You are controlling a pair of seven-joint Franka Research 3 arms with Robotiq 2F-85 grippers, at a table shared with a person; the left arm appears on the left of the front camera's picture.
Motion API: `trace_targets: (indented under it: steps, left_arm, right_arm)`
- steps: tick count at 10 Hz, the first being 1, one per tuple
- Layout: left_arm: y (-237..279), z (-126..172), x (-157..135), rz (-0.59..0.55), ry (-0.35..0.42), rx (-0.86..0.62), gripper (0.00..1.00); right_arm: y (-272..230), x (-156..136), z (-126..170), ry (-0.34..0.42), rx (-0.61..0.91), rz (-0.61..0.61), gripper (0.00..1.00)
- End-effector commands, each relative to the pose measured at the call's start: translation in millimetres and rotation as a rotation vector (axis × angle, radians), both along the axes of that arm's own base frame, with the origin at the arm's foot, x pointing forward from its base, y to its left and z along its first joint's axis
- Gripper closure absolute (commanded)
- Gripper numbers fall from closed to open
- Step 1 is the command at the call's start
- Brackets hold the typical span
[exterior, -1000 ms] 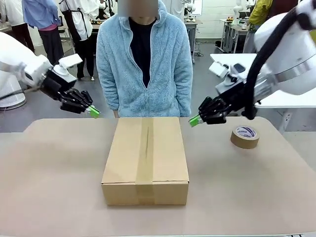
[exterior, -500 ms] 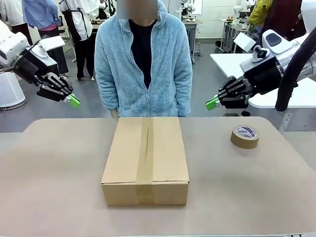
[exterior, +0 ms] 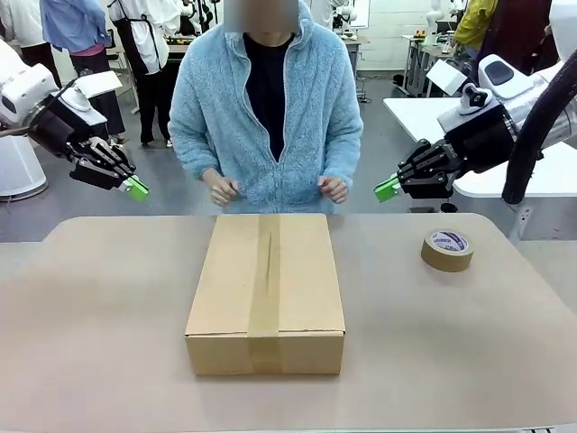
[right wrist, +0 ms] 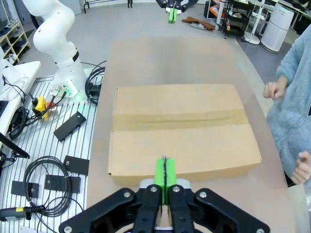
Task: Wrap the clocks to prevent damage.
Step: After the human seals the box with tape, release both hands from the side flaps of the Package Box.
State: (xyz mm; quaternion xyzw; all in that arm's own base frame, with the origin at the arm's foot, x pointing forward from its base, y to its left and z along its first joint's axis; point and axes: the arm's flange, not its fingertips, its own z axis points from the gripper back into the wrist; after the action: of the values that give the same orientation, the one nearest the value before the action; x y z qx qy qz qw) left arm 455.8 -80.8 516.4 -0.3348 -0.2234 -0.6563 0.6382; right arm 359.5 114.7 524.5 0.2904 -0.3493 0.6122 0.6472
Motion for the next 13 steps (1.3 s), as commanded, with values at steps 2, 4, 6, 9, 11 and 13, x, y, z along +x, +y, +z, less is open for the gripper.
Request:
trace_targets:
  steps: [2,4,6,9,11,13]
  left_arm:
    - [0.0,3.5,2.8,0.000,-0.009,0.001,1.00]
    - [0.0,3.5,2.8,0.000,-0.009,0.001,1.00]
    - [0.0,3.5,2.8,0.000,-0.009,0.001,1.00]
    - [0.0,3.5,2.8,0.000,-0.009,0.001,1.00]
    - [0.1,0.9,0.3,0.000,-0.002,0.000,0.93]
    - [15.4,5.0,4.6,0.049,-0.007,-0.048,0.33]
  right_arm:
    - [1.4,2.0,-0.6,0.001,-0.001,0.009,0.99]
    - [1.4,2.0,-0.6,0.001,-0.001,0.009,0.99]
    - [1.4,2.0,-0.6,0.001,-0.001,0.009,0.99]
    - [1.4,2.0,-0.6,0.001,-0.001,0.009,0.99]
    - [0.0,0.1,-0.1,0.000,0.000,0.000,0.99]
    - [-6.5,-9.9,-3.6,0.004,0.005,0.018,0.39]
